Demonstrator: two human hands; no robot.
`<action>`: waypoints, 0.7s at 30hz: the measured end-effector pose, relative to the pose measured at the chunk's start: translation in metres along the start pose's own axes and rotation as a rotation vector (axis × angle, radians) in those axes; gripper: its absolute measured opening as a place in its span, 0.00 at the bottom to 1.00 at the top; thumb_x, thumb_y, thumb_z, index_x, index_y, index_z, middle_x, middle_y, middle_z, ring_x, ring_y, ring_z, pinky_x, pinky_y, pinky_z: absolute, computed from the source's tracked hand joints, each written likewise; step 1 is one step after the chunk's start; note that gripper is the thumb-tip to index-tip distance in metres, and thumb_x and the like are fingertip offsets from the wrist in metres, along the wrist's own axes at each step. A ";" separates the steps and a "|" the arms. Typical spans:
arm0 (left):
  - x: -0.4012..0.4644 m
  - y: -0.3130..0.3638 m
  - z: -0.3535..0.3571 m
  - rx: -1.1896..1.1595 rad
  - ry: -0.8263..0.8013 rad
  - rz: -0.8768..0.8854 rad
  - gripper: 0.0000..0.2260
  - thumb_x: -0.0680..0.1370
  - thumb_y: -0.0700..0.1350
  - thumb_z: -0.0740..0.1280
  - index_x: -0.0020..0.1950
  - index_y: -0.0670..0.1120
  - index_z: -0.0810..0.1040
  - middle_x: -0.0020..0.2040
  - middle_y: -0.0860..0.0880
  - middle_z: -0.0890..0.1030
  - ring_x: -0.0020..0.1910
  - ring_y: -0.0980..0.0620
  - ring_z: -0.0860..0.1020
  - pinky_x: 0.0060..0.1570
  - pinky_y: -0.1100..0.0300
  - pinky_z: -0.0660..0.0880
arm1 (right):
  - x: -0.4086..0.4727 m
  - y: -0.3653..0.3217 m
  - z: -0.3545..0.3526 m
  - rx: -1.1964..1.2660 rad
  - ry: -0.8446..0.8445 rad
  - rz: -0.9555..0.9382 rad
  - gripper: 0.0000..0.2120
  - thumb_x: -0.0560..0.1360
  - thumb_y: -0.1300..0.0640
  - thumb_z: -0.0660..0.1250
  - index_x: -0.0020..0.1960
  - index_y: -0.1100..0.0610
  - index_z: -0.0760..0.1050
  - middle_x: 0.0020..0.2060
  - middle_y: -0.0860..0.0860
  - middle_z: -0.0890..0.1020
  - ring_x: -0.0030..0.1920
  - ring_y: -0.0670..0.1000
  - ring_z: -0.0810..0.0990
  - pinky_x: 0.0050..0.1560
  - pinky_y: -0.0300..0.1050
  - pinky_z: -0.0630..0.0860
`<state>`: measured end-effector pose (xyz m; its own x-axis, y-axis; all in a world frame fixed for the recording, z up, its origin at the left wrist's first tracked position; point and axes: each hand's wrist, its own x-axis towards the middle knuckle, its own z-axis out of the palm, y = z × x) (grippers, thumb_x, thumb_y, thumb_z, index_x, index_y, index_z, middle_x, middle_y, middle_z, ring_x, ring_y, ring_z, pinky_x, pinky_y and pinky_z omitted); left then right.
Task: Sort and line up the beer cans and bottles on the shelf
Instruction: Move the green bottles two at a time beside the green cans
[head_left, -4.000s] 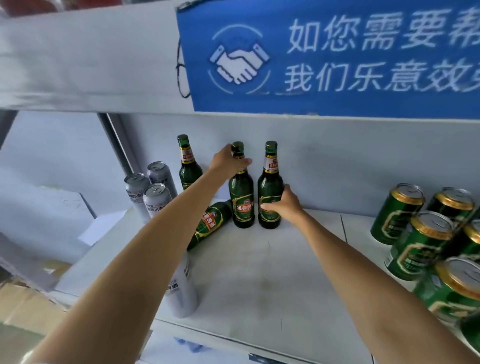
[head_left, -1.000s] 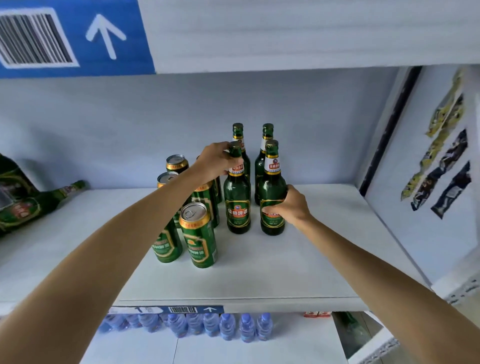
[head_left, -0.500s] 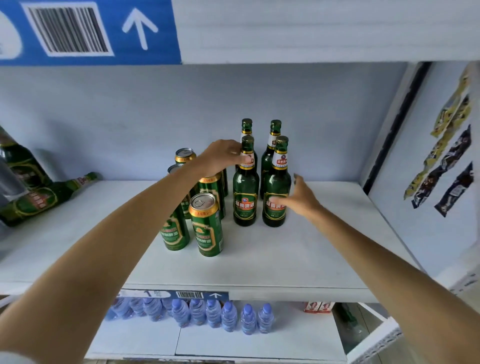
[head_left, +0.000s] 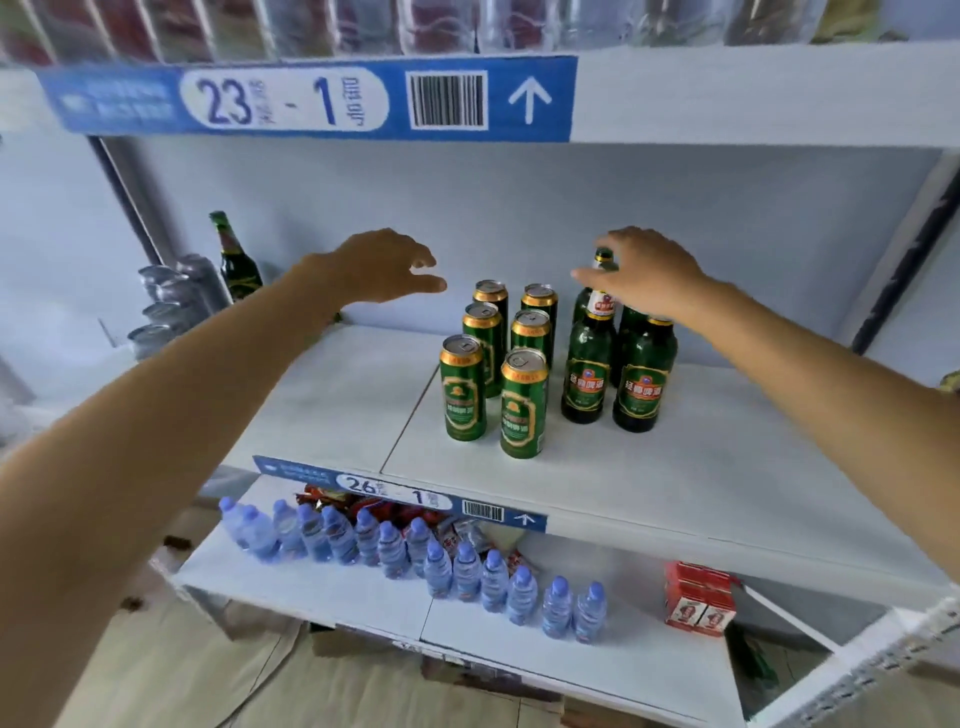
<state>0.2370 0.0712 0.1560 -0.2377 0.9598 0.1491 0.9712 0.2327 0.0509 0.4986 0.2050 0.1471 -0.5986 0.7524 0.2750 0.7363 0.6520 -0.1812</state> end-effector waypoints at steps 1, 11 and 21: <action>-0.010 -0.013 -0.002 0.010 -0.004 -0.008 0.25 0.77 0.60 0.61 0.69 0.48 0.73 0.68 0.47 0.75 0.67 0.46 0.72 0.67 0.52 0.66 | 0.003 -0.019 0.004 -0.013 -0.026 -0.029 0.32 0.76 0.36 0.58 0.72 0.56 0.66 0.71 0.57 0.69 0.70 0.59 0.68 0.67 0.56 0.66; -0.083 -0.194 -0.011 0.150 -0.051 -0.034 0.23 0.77 0.61 0.60 0.67 0.50 0.74 0.65 0.49 0.78 0.63 0.46 0.74 0.61 0.52 0.69 | 0.033 -0.216 0.092 0.020 -0.157 -0.130 0.29 0.76 0.37 0.58 0.71 0.54 0.68 0.72 0.54 0.69 0.71 0.58 0.67 0.67 0.54 0.66; -0.075 -0.340 -0.020 0.066 -0.017 -0.033 0.18 0.77 0.60 0.62 0.60 0.52 0.79 0.58 0.50 0.81 0.57 0.47 0.78 0.58 0.51 0.73 | 0.084 -0.336 0.188 0.072 -0.269 -0.019 0.30 0.75 0.37 0.60 0.71 0.52 0.69 0.71 0.53 0.71 0.70 0.55 0.69 0.66 0.49 0.67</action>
<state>-0.0753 -0.0834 0.1475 -0.2695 0.9540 0.1313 0.9619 0.2732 -0.0104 0.1414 0.0671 0.0539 -0.6811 0.7319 0.0205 0.7058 0.6638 -0.2474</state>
